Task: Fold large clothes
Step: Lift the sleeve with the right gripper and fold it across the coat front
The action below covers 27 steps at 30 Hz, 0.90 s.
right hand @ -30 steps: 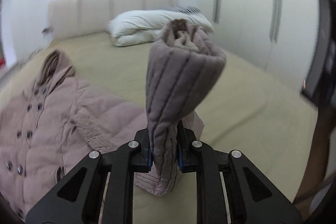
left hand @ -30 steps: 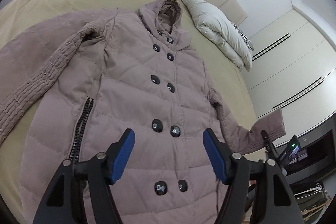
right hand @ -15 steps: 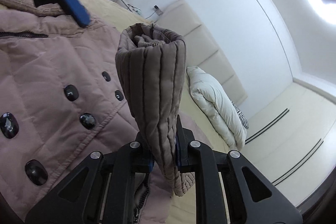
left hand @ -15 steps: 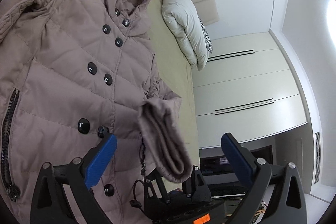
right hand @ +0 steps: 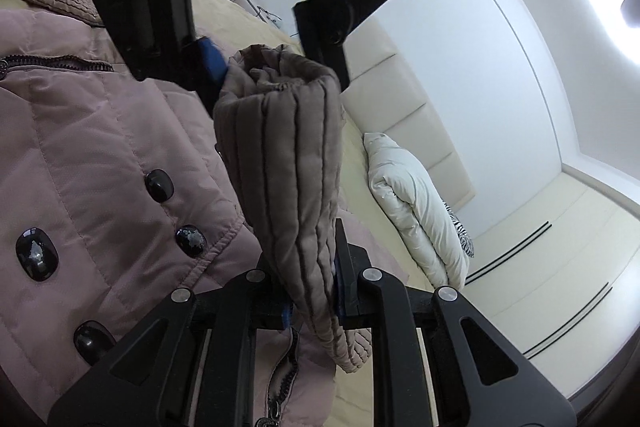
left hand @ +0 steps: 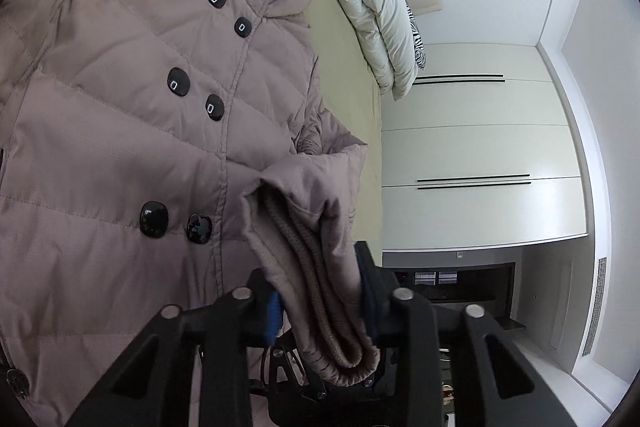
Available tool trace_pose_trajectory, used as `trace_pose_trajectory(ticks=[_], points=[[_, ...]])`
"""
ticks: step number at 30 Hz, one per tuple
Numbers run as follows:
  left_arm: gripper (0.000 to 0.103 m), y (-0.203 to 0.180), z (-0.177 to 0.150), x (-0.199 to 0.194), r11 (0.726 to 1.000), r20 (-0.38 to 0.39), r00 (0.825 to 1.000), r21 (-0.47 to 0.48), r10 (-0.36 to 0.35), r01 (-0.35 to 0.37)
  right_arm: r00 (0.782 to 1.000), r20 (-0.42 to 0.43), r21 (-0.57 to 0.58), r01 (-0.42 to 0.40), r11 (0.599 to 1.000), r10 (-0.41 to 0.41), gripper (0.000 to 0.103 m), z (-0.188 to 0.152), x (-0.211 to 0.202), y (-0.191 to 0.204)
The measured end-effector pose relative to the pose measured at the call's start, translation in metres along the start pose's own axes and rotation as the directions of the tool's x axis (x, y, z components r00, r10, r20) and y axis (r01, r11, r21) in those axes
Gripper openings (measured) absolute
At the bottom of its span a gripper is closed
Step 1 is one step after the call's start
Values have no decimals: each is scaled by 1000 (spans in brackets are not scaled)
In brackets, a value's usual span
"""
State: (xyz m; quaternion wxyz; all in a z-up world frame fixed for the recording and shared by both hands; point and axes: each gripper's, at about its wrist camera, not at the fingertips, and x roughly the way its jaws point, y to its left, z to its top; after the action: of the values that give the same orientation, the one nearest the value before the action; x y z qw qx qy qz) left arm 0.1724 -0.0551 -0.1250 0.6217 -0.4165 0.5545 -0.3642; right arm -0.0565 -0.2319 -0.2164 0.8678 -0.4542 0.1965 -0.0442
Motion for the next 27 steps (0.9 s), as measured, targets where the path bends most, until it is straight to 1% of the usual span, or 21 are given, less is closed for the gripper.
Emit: trace_pose_trajectory(ticks=[3, 4, 5, 6, 7, 8, 9, 10, 11, 12, 13, 14, 15, 16, 17, 18, 20, 23, 24, 25, 27], points=[[19, -14, 12, -6, 1000, 10, 1000, 25, -4, 4, 1000, 4, 13, 3, 1000, -3, 22, 2, -8, -1], [19, -23, 20, -11, 999, 25, 1000, 39, -10, 9, 1000, 12, 35, -1, 999, 0, 30, 1, -11, -4], [19, -33, 28, -18, 998, 44, 999, 52, -19, 17, 1000, 9, 79, -14, 997, 13, 56, 0, -15, -10], [19, -46, 38, -27, 997, 69, 997, 73, -29, 24, 999, 5, 163, -51, 985, 51, 73, -3, -17, -20], [19, -59, 48, -37, 995, 97, 995, 96, -36, 27, 993, 9, 294, -112, 949, 114, 91, -9, -20, -37], [19, -72, 57, -48, 992, 124, 991, 121, -43, 28, 983, 18, 440, -173, 881, 184, 92, -17, -19, -55], [19, -86, 66, -59, 989, 151, 987, 144, -50, 28, 963, 28, 580, -233, 780, 267, 92, -29, -12, -74], [19, -99, 75, -70, 985, 178, 983, 169, -56, 25, 940, 42, 706, -269, 656, 340, 92, -44, 0, -91], [19, -111, 82, -79, 981, 201, 978, 190, -60, 21, 913, 81, 812, -293, 504, 400, 92, -62, 12, -107], [19, -122, 89, -88, 978, 222, 973, 206, -67, 20, 879, 155, 898, -316, 307, 452, 92, -85, 29, -121], [19, -131, 96, -95, 976, 239, 968, 217, -73, 20, 839, 243, 944, -320, 80, 486, 92, -111, 50, -130], [19, -138, 102, -103, 974, 258, 963, 224, -79, 20, 801, 330, 943, -299, -145, 500, 92, -136, 68, -134], [19, -144, 108, -109, 973, 276, 958, 231, -84, 19, 764, 416, 901, -272, -338, 493, 92, -157, 85, -134], [19, -150, 113, -116, 971, 291, 953, 239, -89, 17, 737, 489, 841, -258, -475, 466, 92, -170, 100, -131], [19, -155, 117, -121, 969, 303, 949, 245, -91, 15, 716, 544, 790, -262, -554, 437, 92, -177, 114, -128], [19, -160, 121, -124, 968, 312, 946, 252, -92, 11, 693, 585, 752, -269, -601, 421, 92, -176, 128, -125], [19, -166, 126, -129, 964, 327, 941, 264, -93, 3, 662, 637, 694, -270, -667, 395, 92, -170, 152, -118], [19, -169, 133, -137, 964, 340, 936, 267, -93, -1, 623, 726, 540, -256, -801, 291, 92, -164, 192, -104], [19, -168, 136, -138, 965, 341, 935, 264, -95, 1, 616, 743, 496, -242, -834, 263, 92, -161, 206, -99], [19, -165, 137, -140, 966, 344, 934, 259, -97, 5, 618, 746, 465, -216, -859, 248, 92, -158, 216, -91], [19, -161, 140, -142, 967, 349, 932, 256, -97, 5, 627, 741, 435, -173, -884, 241, 92, -152, 232, -78]])
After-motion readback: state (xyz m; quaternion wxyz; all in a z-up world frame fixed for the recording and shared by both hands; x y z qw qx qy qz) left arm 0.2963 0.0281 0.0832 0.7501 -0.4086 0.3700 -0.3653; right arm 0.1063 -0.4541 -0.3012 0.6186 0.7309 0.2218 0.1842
